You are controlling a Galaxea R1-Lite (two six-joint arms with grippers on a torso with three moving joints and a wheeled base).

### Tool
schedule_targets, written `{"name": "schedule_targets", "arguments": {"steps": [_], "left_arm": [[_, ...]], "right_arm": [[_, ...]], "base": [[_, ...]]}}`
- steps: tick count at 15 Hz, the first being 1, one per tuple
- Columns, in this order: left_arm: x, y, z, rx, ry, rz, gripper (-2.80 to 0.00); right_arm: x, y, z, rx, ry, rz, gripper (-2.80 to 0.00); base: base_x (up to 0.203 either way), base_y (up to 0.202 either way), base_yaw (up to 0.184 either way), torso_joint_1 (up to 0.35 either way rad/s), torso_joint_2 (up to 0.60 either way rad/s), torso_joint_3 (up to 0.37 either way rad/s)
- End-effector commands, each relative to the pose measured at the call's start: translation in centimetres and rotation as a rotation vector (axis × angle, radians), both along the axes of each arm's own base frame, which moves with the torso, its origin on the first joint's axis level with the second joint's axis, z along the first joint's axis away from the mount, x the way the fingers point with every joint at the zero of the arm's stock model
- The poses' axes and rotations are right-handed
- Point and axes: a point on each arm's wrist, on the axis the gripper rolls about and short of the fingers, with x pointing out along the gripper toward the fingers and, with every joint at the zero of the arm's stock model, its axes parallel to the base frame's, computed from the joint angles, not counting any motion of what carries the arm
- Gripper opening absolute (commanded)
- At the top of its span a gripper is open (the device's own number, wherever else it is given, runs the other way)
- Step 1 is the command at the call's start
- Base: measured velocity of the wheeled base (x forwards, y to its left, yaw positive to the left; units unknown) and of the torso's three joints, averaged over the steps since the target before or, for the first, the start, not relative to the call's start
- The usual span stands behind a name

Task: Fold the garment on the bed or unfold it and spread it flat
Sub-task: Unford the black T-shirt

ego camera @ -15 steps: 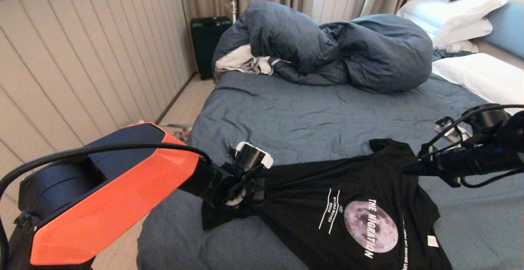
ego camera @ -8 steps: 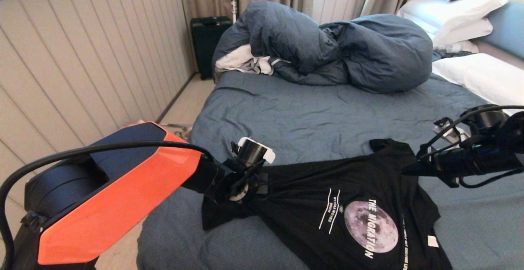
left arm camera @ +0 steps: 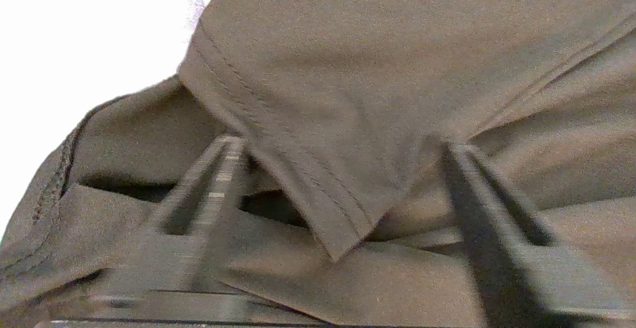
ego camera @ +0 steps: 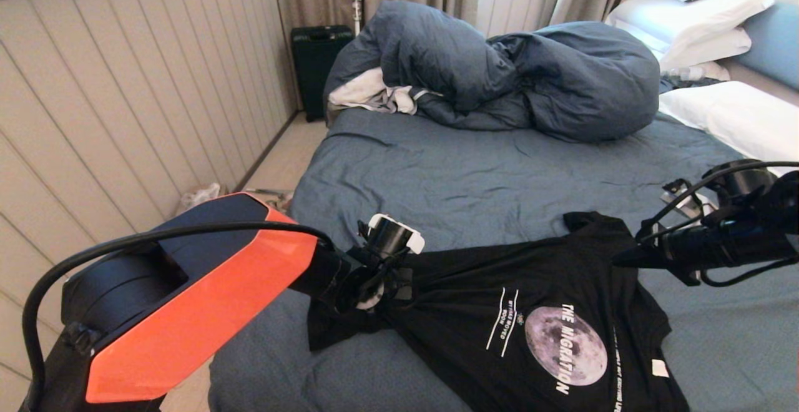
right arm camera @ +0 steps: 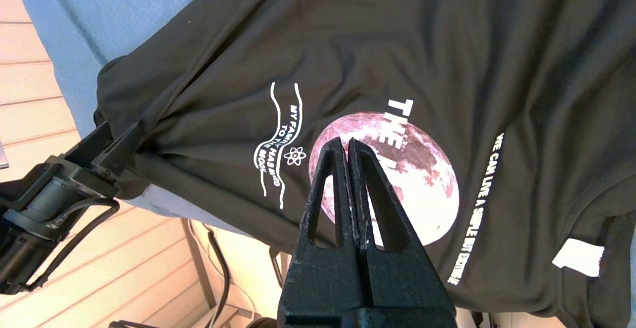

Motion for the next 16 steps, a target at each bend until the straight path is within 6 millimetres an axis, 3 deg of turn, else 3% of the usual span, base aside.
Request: {"name": "schedule_targets", "arguments": {"steps": [1,5,8,13,15,16], "left_arm": [[0.0,-0.1,-0.2,0.0,0.001,0.002,-2.8],[-0.8,-0.5,0.5,-0.017,-0.002,-0.004,-2.8],[0.0,-0.8,2.0,-0.052,-0.048,0.009,-2.8],[5.5,0.7,7.6,-0.148,-0.215,0.132,-2.8],[8.8,3.5,9.9,-0.169,-0.288,0.201,-2.8],[10.0,5.1,10.1,-0.128,-0.323,0.214,-2.8]], "right_arm": [[0.1,0.0,-0.1,0.002,0.0,0.001,-2.8],[-0.1,-0.2,0.1,0.003,-0.008,-0.005,-2.8],[-0.3,-0.6,0.2,0.004,-0.012,-0.019,-2.8],[-0.2,-0.7,0.1,0.003,-0.017,-0.02,-2.8],[-0.2,-0.8,0.0,0.003,-0.015,-0.022,-2.8],[-0.2,-0.8,0.0,0.003,-0.015,-0.022,-2.8]], "base": [[0.0,0.0,0.0,0.0,0.0,0.0],[0.0,0.0,0.0,0.0,0.0,0.0],[0.0,0.0,0.0,0.0,0.0,0.0],[0.0,0.0,0.0,0.0,0.0,0.0],[0.0,0.0,0.0,0.0,0.0,0.0],[0.0,0.0,0.0,0.0,0.0,0.0]]}}
